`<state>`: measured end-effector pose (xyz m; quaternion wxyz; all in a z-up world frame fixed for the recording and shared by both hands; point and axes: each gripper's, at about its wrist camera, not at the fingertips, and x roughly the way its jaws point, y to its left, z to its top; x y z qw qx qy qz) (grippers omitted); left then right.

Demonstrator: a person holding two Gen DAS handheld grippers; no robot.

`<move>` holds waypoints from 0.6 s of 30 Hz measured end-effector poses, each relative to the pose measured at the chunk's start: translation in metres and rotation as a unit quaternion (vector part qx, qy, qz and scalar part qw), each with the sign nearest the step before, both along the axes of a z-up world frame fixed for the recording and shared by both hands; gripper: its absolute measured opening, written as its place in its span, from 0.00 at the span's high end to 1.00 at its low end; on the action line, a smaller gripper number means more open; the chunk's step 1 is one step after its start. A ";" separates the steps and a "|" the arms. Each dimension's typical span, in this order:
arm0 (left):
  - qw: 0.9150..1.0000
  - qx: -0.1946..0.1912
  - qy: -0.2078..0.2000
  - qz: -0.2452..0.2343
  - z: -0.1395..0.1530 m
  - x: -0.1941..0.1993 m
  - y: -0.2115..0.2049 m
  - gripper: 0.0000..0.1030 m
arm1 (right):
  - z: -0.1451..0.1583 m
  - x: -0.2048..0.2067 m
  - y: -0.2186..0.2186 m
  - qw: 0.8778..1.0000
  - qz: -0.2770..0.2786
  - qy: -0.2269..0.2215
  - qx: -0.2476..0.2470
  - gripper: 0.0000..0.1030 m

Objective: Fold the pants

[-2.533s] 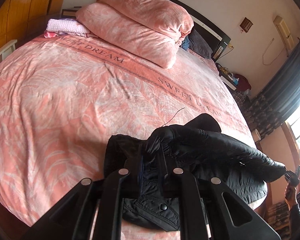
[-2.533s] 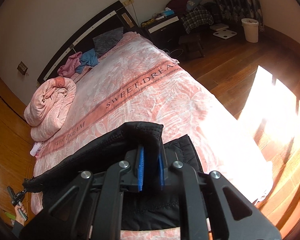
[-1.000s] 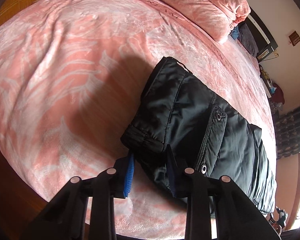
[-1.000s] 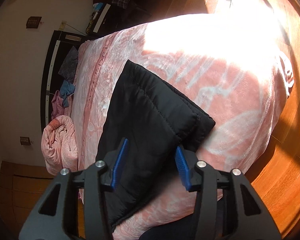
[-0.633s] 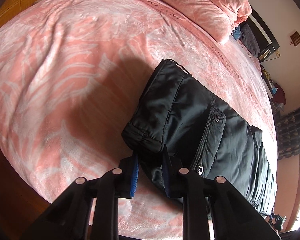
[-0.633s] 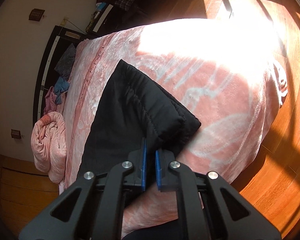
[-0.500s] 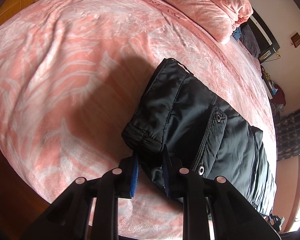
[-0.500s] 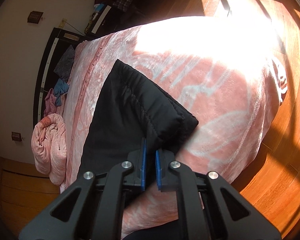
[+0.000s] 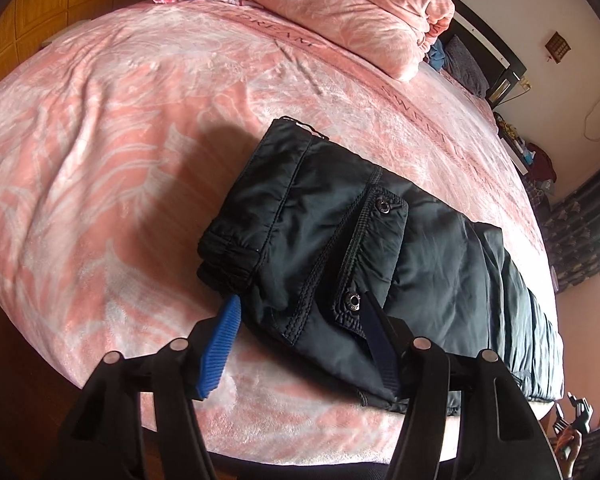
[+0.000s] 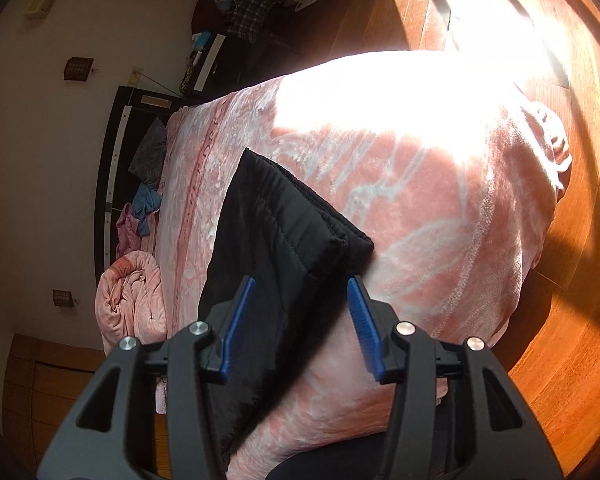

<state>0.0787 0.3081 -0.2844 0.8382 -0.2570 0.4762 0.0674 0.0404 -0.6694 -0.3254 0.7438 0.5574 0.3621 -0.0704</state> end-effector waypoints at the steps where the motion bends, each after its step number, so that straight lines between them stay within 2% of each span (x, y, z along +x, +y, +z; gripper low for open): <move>1: 1.000 -0.001 0.002 0.005 -0.002 0.001 0.000 0.36 | -0.003 0.003 0.001 1.000 0.002 0.003 0.001 0.53; 2: 1.000 -0.005 0.005 0.010 -0.004 0.002 0.001 0.36 | -0.006 0.006 0.001 1.000 0.004 0.009 -0.001 0.53; 4: 1.000 -0.009 0.014 0.025 -0.010 0.002 0.003 0.32 | -0.013 0.010 0.001 0.999 0.003 0.034 -0.012 0.73; 6: 0.999 -0.005 0.024 0.038 -0.016 0.002 0.004 0.31 | -0.015 0.011 -0.001 0.999 -0.002 0.031 -0.013 0.73; 8: 0.999 -0.005 0.028 0.041 -0.019 0.001 0.004 0.31 | -0.013 0.008 -0.002 1.000 -0.007 0.017 -0.003 0.70; 11: 0.999 0.001 0.023 0.043 -0.019 -0.001 0.002 0.22 | -0.012 0.001 -0.006 1.000 -0.024 0.012 -0.003 0.66; 15: 0.999 0.001 0.027 0.045 -0.022 0.000 -0.001 0.19 | -0.015 0.000 -0.007 1.000 -0.023 -0.003 0.020 0.46; 18: 0.998 -0.010 0.026 0.056 -0.024 0.001 -0.001 0.18 | -0.018 0.006 -0.005 0.999 -0.017 -0.008 0.027 0.45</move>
